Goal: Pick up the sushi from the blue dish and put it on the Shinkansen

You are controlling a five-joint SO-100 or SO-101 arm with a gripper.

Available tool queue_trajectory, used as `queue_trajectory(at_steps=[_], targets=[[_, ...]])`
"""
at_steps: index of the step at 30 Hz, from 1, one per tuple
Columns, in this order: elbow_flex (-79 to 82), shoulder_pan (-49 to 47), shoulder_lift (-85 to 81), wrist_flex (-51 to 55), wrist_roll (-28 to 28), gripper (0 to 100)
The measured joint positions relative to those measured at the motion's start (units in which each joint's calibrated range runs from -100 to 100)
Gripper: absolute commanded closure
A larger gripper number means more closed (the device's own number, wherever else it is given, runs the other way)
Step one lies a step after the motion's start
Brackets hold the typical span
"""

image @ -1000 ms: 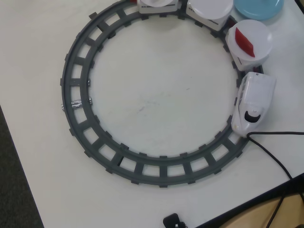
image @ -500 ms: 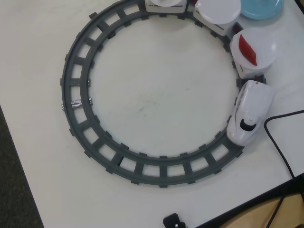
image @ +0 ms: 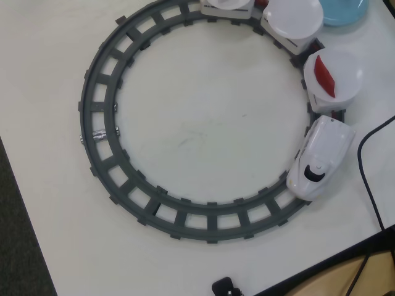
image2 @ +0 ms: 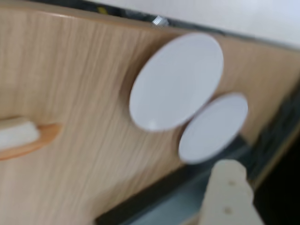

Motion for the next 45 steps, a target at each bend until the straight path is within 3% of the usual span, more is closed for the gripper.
queue_trajectory(at_steps=[8,15,24,45], targets=[[-20.17,-3.15,26.53,0.09,5.54,75],[-33.68,-5.99,38.06,0.35,8.16,75],[-35.03,-11.26,41.77,0.35,8.00,75],[-35.03,-9.61,47.66,0.17,11.14,76]])
